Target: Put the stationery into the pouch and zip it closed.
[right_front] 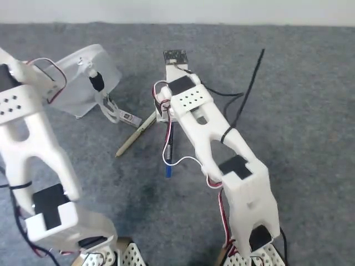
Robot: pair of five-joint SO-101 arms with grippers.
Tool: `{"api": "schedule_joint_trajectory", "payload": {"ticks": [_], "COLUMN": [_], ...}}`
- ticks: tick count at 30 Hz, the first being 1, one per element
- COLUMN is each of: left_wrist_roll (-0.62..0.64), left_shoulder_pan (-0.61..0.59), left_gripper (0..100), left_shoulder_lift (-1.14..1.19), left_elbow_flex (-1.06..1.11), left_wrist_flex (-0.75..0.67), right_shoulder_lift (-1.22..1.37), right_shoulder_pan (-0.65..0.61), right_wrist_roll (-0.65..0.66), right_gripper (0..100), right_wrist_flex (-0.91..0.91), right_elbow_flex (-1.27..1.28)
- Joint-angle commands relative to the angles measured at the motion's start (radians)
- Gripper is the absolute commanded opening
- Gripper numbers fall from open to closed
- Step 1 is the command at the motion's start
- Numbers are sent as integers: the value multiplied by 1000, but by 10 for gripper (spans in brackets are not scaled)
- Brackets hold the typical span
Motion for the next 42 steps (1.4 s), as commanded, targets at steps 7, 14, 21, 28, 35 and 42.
{"api": "schedule_joint_trajectory", "payload": {"ticks": [7,14,21,28,35,42], "left_wrist_roll": [-55,-55,-72,-97,-97,-98], "left_shoulder_pan": [98,118,152,204,204,206], "left_gripper": [10,10,10,10,10,10], "left_shoulder_lift": [-17,-17,-17,-17,-29,-152], "left_elbow_flex": [-47,-47,-47,-45,-44,39], "left_wrist_flex": [28,31,32,34,34,14], "right_shoulder_lift": [-231,-320,-397,-461,-473,-550], "right_shoulder_pan": [4,5,4,4,4,2], "right_wrist_roll": [-5,-5,-5,-5,-5,-5], "right_gripper": [6,6,6,6,6,6], "right_wrist_flex": [125,200,274,321,335,372], "right_elbow_flex": [-37,-37,-37,-31,-31,-31]}}
